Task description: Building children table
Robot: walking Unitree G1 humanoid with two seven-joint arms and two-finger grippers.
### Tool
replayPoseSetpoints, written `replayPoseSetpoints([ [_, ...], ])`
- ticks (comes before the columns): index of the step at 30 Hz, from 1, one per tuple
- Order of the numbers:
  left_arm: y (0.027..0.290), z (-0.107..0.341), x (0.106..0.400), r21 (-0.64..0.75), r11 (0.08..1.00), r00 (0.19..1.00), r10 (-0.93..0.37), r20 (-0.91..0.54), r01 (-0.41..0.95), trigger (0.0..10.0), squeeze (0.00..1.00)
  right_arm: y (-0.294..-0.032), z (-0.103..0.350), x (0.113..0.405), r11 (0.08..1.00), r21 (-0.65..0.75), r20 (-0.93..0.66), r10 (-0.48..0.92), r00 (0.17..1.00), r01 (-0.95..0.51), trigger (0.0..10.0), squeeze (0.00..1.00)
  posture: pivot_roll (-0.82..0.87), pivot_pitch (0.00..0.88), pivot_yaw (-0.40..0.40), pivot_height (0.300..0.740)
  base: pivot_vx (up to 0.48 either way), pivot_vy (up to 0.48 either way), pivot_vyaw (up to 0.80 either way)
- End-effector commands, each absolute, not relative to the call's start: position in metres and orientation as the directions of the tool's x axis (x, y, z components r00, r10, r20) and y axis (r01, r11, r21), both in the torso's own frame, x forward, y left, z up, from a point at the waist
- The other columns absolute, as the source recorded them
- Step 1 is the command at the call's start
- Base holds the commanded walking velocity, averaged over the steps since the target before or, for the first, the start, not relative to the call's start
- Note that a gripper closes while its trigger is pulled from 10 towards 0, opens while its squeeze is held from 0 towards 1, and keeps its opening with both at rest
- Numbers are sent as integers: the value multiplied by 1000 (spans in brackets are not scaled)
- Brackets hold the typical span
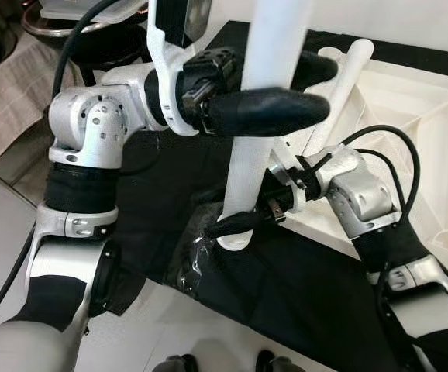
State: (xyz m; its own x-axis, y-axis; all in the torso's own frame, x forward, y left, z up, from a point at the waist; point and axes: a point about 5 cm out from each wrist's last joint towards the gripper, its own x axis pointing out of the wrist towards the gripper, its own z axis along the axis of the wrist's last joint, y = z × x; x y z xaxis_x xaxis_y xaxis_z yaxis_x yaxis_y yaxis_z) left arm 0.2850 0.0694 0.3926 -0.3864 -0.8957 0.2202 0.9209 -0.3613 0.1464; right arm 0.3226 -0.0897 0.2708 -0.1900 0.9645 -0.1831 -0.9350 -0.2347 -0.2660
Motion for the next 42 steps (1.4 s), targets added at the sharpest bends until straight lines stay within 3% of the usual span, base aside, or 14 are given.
replayPoseSetpoints([
  [1, 87, 384, 295, 144, -238, -267, -934, 237, 961, 10000, 1000, -90, 278, 332, -124, -285, -160, 984, -81, -951, 0, 0, -61, 197, 43, 740, 0, 0, 0],
  [3, 87, 384, 295, 144, -238, -267, -934, 237, 961, 10000, 1000, -90, 278, 332, -124, -285, -160, 984, -81, -951, 0, 0, -61, 197, 43, 740, 0, 0, 0],
  [4, 115, 372, 307, 129, -75, -106, -961, 256, 989, 10000, 1000, -99, 288, 338, -44, -297, -101, 995, -15, -954, 0, 0, -54, 200, 37, 740, 0, 0, 0],
  [6, 115, 372, 307, 129, -75, -106, -961, 256, 989, 10000, 1000, -99, 288, 338, -44, -297, -101, 995, -15, -954, 0, 0, -54, 200, 37, 740, 0, 0, 0],
  [7, 151, 354, 316, 103, 146, 113, -955, 274, 984, 10000, 1000, -108, 299, 345, 45, -304, -31, 998, 58, -952, 0, 0, -39, 200, 23, 740, 0, 0, 0],
  [10, 151, 354, 316, 103, 146, 113, -955, 274, 984, 10000, 1000, -108, 299, 345, 45, -304, -31, 998, 58, -952, 0, 0, -39, 200, 23, 740, 0, 0, 0],
  [11, 187, 335, 316, 52, 359, 326, -892, 314, 932, 10000, 1000, -114, 304, 351, 124, -300, 26, 992, 122, -946, 0, 0, -27, 197, 13, 740, 0, 0, 0],
  [12, 187, 335, 316, 52, 359, 326, -892, 314, 932, 10000, 1000, -114, 304, 351, 124, -300, 26, 992, 122, -946, 0, 0, -27, 197, 13, 740, 0, 0, 0],
  [14, 226, 310, 304, -42, 619, 585, -715, 384, 784, 10000, 1000, -116, 301, 353, 189, -294, 61, 982, 179, -937, 0, 0, -24, 188, 1, 740, 0, 0, 0],
  [17, 226, 310, 304, -42, 619, 585, -715, 384, 784, 10000, 1000, -116, 301, 353, 189, -294, 61, 982, 179, -937, 0, 0, -24, 188, 1, 740, 0, 0, 0],
  [18, 234, 302, 300, -92, 696, 664, -626, 409, 712, 10000, 1000, -116, 299, 354, 215, -290, 69, 977, 203, -933, 549, 0, -25, 186, 1, 740, 0, 0, 0],
  [19, 238, 293, 299, -134, 757, 732, -546, 408, 640, 10000, 0, -115, 298, 355, 255, -281, 85, 967, 240, -925, 10000, 0, -26, 179, 0, 740, 0, 0, 0],
  [27, 208, 246, 300, -206, 842, 854, -435, 285, 498, 10000, 0, -101, 282, 352, 431, -260, 124, 903, 412, -864, 10000, 0, -32, 153, 2, 740, 0, 120, 0],
  [42, 142, 209, 293, -239, 844, 872, -429, 238, 480, 10000, 0, -78, 252, 312, 583, -172, 192, 810, 554, -794, 10000, 0, -74, 63, 5, 740, 0, 470, 0],
])
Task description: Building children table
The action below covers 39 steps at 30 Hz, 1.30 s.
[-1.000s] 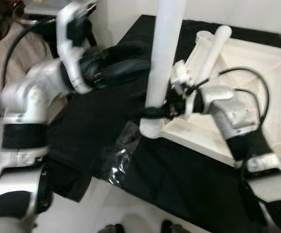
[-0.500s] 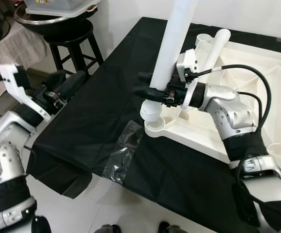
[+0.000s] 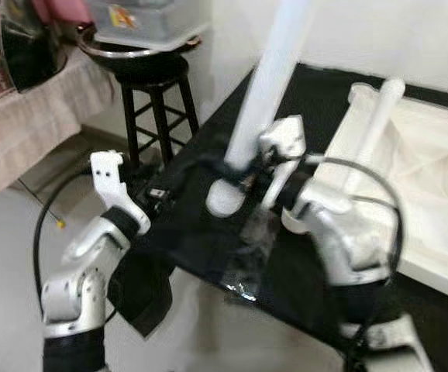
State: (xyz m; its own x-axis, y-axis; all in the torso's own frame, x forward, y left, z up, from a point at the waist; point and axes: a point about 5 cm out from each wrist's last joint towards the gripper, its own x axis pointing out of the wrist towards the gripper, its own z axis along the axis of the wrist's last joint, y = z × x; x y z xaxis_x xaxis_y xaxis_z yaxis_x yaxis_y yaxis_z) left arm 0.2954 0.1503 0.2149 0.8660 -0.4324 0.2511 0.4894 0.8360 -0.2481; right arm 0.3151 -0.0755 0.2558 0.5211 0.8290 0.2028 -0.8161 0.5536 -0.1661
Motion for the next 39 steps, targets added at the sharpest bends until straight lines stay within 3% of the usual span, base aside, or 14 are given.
replayPoseSetpoints([
  [1, 142, 209, 293, -239, 844, 872, -429, 238, 480, 10000, 0, -78, 252, 312, 583, -172, 192, 810, 554, -794, 10000, 0, -74, 63, 5, 740, 0, 337, 0],
  [7, 131, 201, 290, -188, 873, 887, -412, 208, 450, 10000, 0, -75, 243, 308, 631, -149, 177, 775, 607, -761, 10000, 0, -79, 40, 5, 740, 0, 0, 0],
  [16, 136, 186, 287, -170, 923, 936, -326, 131, 345, 10000, 0, -67, 232, 303, 741, -87, 161, 670, 724, -666, 10000, 0, -77, 6, 7, 740, 0, 0, -800],
  [20, 143, 174, 284, -172, 935, 951, -301, 71, 309, 10000, 0, -68, 231, 304, 755, -93, 155, 654, 740, -649, 10000, 0, -79, 0, 3, 740, 0, 0, -800],
  [24, 138, 178, 276, -122, 916, 924, -373, 91, 382, 10000, 0, -68, 232, 305, 762, -96, 155, 648, 746, -641, 10000, 0, -77, 0, 1, 740, 0, 0, -800],
  [33, 143, 178, 277, -87, 934, 933, -336, 127, 348, 10000, 0, -62, 232, 303, 762, -106, 155, 647, 746, -639, 10000, 0, -74, 0, 4, 740, 0, 0, -771],
  [39, 151, 177, 275, -82, 938, 938, -324, 125, 336, 10000, 0, -61, 230, 302, 758, -110, 149, 653, 743, -643, 10000, 0, -68, 0, 9, 740, 0, 0, 0],
])
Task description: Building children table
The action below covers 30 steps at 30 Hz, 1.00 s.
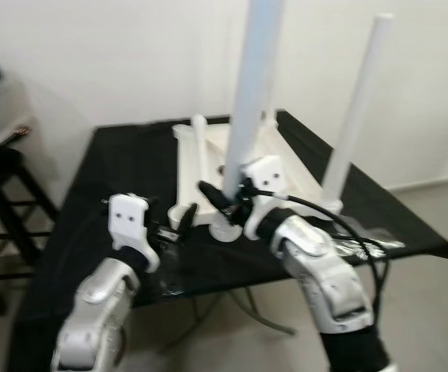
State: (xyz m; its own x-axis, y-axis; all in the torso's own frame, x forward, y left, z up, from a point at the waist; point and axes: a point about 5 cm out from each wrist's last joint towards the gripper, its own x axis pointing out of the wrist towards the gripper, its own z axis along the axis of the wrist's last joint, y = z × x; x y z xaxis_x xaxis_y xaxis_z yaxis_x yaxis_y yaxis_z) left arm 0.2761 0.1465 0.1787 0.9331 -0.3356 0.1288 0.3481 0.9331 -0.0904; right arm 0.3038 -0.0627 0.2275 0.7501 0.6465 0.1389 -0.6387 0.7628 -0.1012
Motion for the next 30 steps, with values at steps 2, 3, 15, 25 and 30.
replayPoseSetpoints([
  [2, 154, 178, 273, -78, 942, 941, -314, 129, 325, 10000, 0, -60, 228, 301, 749, -114, 144, 663, 735, -653, 10000, 0, -66, 1, 10, 740, 0, 0, 0],
  [3, 154, 178, 273, -78, 942, 941, -314, 129, 325, 10000, 0, -60, 228, 301, 749, -114, 144, 663, 735, -653, 10000, 0, -66, 1, 10, 740, 0, 0, 0],
  [15, 159, 175, 270, -94, 948, 948, -290, 133, 304, 10000, 0, -55, 225, 299, 723, -123, 130, 691, 711, -680, 10000, 0, -61, 14, 10, 740, 268, 0, 0],
  [25, 157, 176, 272, -96, 945, 945, -298, 136, 312, 10000, 0, -53, 226, 297, 704, -128, 131, 710, 692, -698, 10000, 0, -63, 16, 10, 740, 302, 0, 0],
  [30, 154, 177, 273, -106, 941, 942, -304, 142, 320, 10000, 0, -51, 226, 295, 682, -135, 128, 731, 670, -719, 10000, 0, -67, 19, 7, 740, 296, 0, 0],
])
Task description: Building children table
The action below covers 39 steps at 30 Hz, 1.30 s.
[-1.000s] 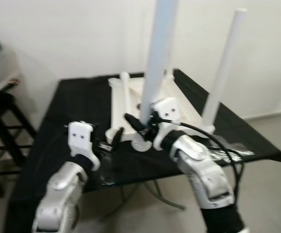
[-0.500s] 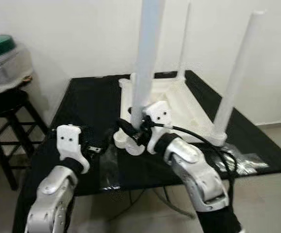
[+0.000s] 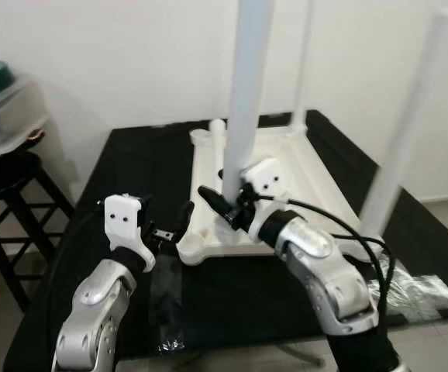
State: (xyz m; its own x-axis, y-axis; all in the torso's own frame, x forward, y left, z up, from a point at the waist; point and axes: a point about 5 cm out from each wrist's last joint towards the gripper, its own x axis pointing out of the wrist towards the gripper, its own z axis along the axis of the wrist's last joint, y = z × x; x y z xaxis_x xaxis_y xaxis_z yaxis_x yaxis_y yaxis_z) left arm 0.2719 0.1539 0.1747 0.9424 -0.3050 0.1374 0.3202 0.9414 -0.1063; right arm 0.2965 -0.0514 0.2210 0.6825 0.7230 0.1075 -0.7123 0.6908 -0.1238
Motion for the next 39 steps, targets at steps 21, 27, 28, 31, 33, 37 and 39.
replayPoseSetpoints([
  [21, 154, 169, 272, -104, 945, 950, -302, 83, 309, 10000, 0, -73, 232, 300, 531, -204, 53, 845, 532, -822, 10000, 0, -60, 47, -3, 740, 0, 343, 0],
  [27, 145, 163, 273, -46, 932, 932, -357, 71, 360, 10000, 0, -92, 236, 314, 491, -245, 8, 863, 505, -836, 10000, 0, -67, 36, -6, 740, 0, 0, 0],
  [28, 145, 163, 273, -46, 932, 932, -357, 71, 360, 10000, 0, -92, 236, 314, 491, -245, 8, 863, 505, -836, 10000, 0, -67, 36, -6, 740, 0, 0, 0],
  [31, 140, 160, 273, -46, 919, 919, -388, 66, 391, 10000, 0, -91, 239, 316, 463, -251, 4, 879, 477, -850, 10000, 0, -73, 31, -11, 740, 0, -246, 0],
  [33, 136, 160, 273, -42, 916, 916, -396, 66, 399, 10000, 0, -88, 240, 316, 446, -248, 6, 888, 459, -860, 10000, 0, -74, 30, -12, 740, 0, -454, 0],
  [37, 132, 160, 274, -37, 914, 913, -401, 70, 405, 10000, 0, -88, 240, 316, 432, -245, 6, 896, 445, -868, 10000, 0, -73, 28, -13, 740, 0, -340, 0],
  [39, 131, 160, 274, -45, 912, 912, -403, 72, 407, 10000, 0, -88, 240, 316, 430, -244, 6, 897, 442, -869, 10000, 0, -70, 25, -11, 740, 0, 0, 0],
])
